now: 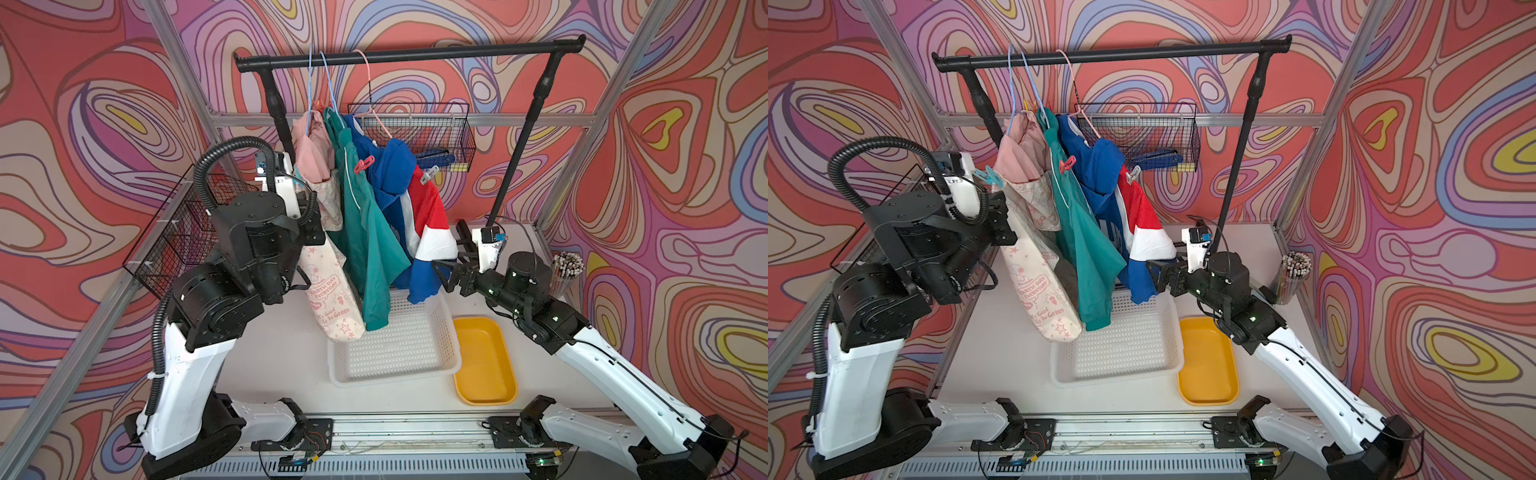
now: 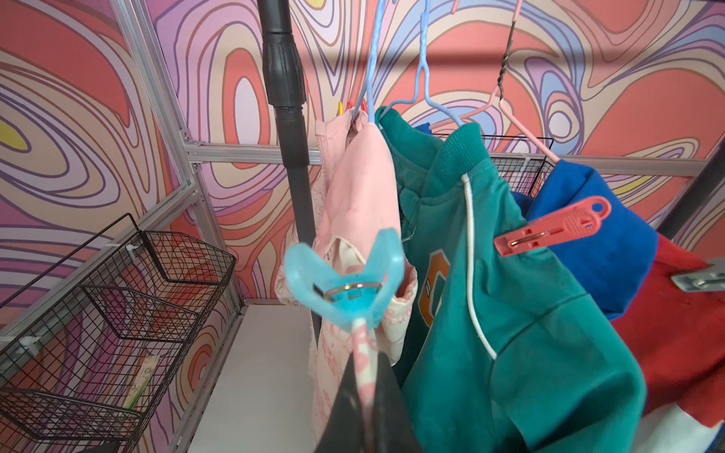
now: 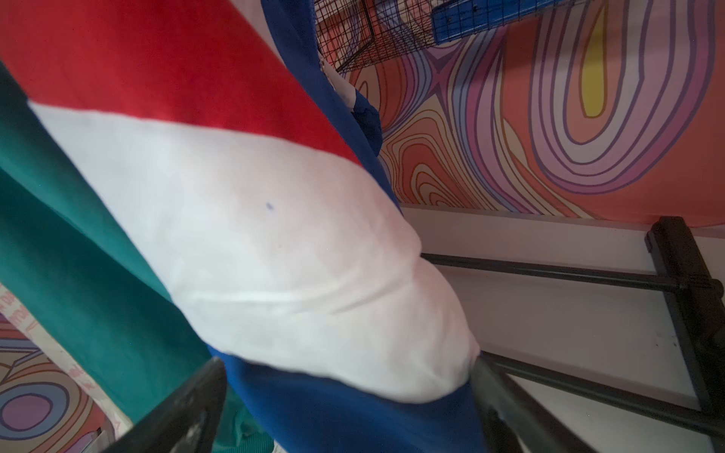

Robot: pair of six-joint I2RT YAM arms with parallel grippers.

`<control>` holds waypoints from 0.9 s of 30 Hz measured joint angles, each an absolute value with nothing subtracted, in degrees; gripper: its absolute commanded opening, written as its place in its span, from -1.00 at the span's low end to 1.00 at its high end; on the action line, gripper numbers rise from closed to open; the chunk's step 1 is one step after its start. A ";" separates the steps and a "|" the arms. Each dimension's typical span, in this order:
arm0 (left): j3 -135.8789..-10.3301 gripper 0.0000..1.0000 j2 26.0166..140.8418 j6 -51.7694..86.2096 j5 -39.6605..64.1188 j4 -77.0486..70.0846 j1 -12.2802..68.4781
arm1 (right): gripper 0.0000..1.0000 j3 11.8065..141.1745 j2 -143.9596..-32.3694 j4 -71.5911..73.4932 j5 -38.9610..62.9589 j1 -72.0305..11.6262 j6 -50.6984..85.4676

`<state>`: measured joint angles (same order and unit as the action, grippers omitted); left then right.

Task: Remove the clothespins securing jackets to the hanger
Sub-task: Pick up the hanger from the clothesline.

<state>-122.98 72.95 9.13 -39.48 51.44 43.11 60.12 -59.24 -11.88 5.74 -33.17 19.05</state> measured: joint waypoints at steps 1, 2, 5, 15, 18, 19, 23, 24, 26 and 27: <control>-123.02 -1.00 72.55 9.02 -39.33 51.42 43.11 | 0.96 60.23 -59.18 -12.05 5.32 -33.21 19.03; -123.11 -1.00 72.10 8.97 -39.07 51.42 43.11 | 0.96 60.29 -59.07 -12.38 4.91 -33.26 19.00; -124.07 -1.00 70.98 8.95 -38.26 51.42 43.11 | 0.96 60.84 -58.94 -13.47 3.66 -33.78 18.90; -126.02 -1.00 66.19 9.15 -32.82 53.58 43.11 | 0.97 63.75 -57.95 -14.98 -2.20 -39.13 17.15; -125.49 -1.00 64.55 9.21 -32.10 55.02 43.11 | 0.96 63.86 -57.98 -15.09 -4.01 -40.99 16.71; -124.97 -1.00 63.83 9.23 -31.81 55.40 43.11 | 0.97 63.86 -58.02 -15.18 -4.69 -41.87 16.49; -122.91 -1.00 61.32 9.30 -30.65 57.56 43.11 | 0.96 64.79 -59.42 -15.42 -7.40 -46.94 15.14; -122.30 -1.00 60.64 9.43 -30.28 58.00 43.11 | 0.97 65.32 -60.18 -15.38 -8.05 -48.60 14.70; -121.25 -1.00 59.24 9.72 -29.71 59.27 43.11 | 0.97 66.39 -61.93 -15.20 -9.61 -52.14 13.65; -120.92 -1.00 58.74 9.78 -29.58 59.90 43.11 | 0.96 66.67 -62.63 -15.05 -10.04 -53.47 13.23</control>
